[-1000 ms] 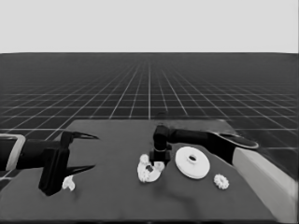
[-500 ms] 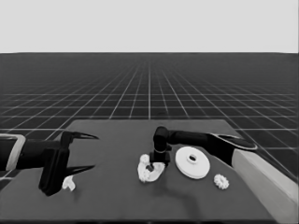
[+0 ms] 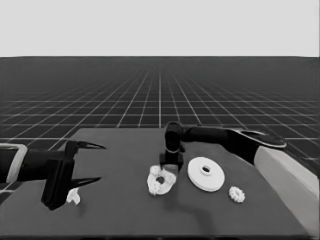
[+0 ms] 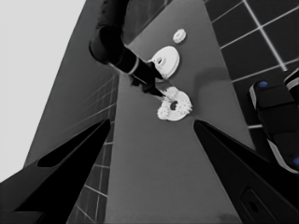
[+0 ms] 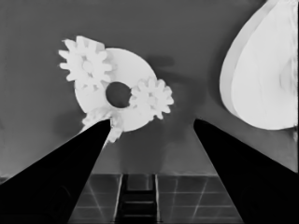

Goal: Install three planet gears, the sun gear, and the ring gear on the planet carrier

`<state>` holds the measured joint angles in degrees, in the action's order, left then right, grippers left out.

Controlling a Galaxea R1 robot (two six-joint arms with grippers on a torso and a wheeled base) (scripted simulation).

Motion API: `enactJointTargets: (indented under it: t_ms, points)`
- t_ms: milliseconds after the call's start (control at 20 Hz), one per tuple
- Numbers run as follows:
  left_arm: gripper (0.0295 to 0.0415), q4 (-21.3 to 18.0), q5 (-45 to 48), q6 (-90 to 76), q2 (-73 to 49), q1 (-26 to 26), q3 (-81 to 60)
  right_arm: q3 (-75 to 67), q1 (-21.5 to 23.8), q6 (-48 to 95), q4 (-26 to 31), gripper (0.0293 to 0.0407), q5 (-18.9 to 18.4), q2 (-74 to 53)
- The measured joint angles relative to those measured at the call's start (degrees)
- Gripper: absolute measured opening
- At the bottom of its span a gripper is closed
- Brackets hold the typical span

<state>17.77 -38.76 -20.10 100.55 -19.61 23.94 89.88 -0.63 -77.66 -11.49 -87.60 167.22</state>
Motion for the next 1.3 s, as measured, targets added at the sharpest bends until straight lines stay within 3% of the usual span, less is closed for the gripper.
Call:
enactJointTargets:
  t_ms: [300,350,400,450,550,800,850,950,1300]
  points:
    - [0.0385,0.0,0.0,0.0,0.0,0.0,0.0,-0.2,1.0,-0.2,1.1,0.0385,-0.2,-0.1]
    - [0.0385,0.0,0.0,0.0,0.0,0.0,0.0,-23.0,0.9,-1.9,0.8,0.0385,-0.3,-15.1]
    - [0.0385,0.0,0.0,0.0,0.0,0.0,0.0,-31.7,0.8,3.1,0.9,0.0385,0.5,-31.9]
    - [0.0385,0.0,0.0,0.0,0.0,0.0,0.0,-32.1,0.7,10.5,1.2,0.0385,1.8,-41.3]
    - [0.0385,0.0,0.0,0.0,0.0,0.0,0.0,-28.8,0.8,19.4,2.0,0.0385,3.3,-48.3]
    - [0.0385,0.0,0.0,0.0,0.0,0.0,0.0,-26.2,0.8,24.1,2.5,0.0385,4.0,-50.5]
    - [0.0385,0.0,0.0,0.0,0.0,0.0,0.0,-24.2,-4.7,24.6,-2.1,0.0385,7.6,-49.5]
    - [0.0385,0.0,0.0,0.0,0.0,0.0,0.0,-21.0,-10.1,25.2,-5.9,0.0385,11.0,-47.7]
    - [0.0385,0.0,0.0,0.0,0.0,0.0,0.0,-18.8,-12.5,25.7,-7.6,0.0385,12.9,-46.6]
